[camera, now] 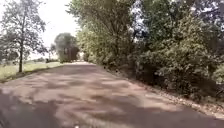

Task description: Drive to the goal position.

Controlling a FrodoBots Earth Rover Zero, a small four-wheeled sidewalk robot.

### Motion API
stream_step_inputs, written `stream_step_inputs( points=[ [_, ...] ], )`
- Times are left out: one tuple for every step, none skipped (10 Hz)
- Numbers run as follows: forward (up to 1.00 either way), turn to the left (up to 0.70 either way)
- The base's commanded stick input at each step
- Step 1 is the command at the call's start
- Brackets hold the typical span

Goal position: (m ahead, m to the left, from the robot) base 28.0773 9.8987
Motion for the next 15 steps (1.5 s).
stream_step_inputs(
  points=[
    [1.00,-0.06],
    [1.00,-0.06],
    [1.00,-0.05],
    [1.00,-0.04],
    [1.00,-0.04],
    [1.00,-0.04],
    [1.00,-0.04],
    [1.00,-0.04],
    [1.00,-0.04],
    [1.00,-0.04],
    [1.00,-0.04],
    [0.97,-0.04],
    [0.62,-0.02],
    [0.48,-0.01],
    [0.49,-0.01]
  ],
)
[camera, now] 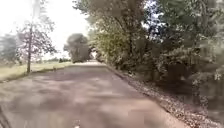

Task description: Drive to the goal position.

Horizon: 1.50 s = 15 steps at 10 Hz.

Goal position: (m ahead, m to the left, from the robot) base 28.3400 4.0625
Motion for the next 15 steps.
stream_step_inputs(
  points=[
    [0.49,-0.01],
    [0.49,-0.01],
    [0.54,-0.01],
    [0.58,-0.01],
    [0.58,-0.01],
    [0.58,-0.01],
    [0.58,-0.01],
    [0.58,-0.01],
    [0.58,-0.01],
    [0.66,-0.01],
    [0.75,-0.01],
    [0.85,-0.01],
    [0.97,-0.01],
    [1.00,-0.01],
    [1.00,-0.01]
  ],
)
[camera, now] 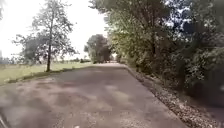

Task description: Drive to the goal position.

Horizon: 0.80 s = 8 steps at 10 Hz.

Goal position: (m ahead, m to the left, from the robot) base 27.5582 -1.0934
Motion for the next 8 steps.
stream_step_inputs(
  points=[
    [1.00,-0.01],
    [1.00,-0.01],
    [1.00,-0.01],
    [1.00,-0.01],
    [1.00,-0.01],
    [1.00,-0.01],
    [1.00,-0.01],
    [1.00,-0.01]
  ],
)
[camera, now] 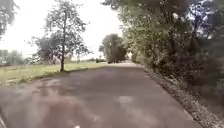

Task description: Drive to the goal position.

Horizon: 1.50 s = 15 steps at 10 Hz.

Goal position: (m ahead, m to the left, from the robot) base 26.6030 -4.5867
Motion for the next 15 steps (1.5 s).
stream_step_inputs(
  points=[
    [1.00,-0.01],
    [1.00,-0.01],
    [1.00,-0.01],
    [1.00,-0.01],
    [1.00,-0.03],
    [1.00,-0.07],
    [1.00,-0.08],
    [1.00,-0.09],
    [1.00,-0.10],
    [1.00,-0.13],
    [1.00,-0.15],
    [1.00,-0.15],
    [1.00,-0.15],
    [1.00,-0.15],
    [1.00,-0.15]
  ],
)
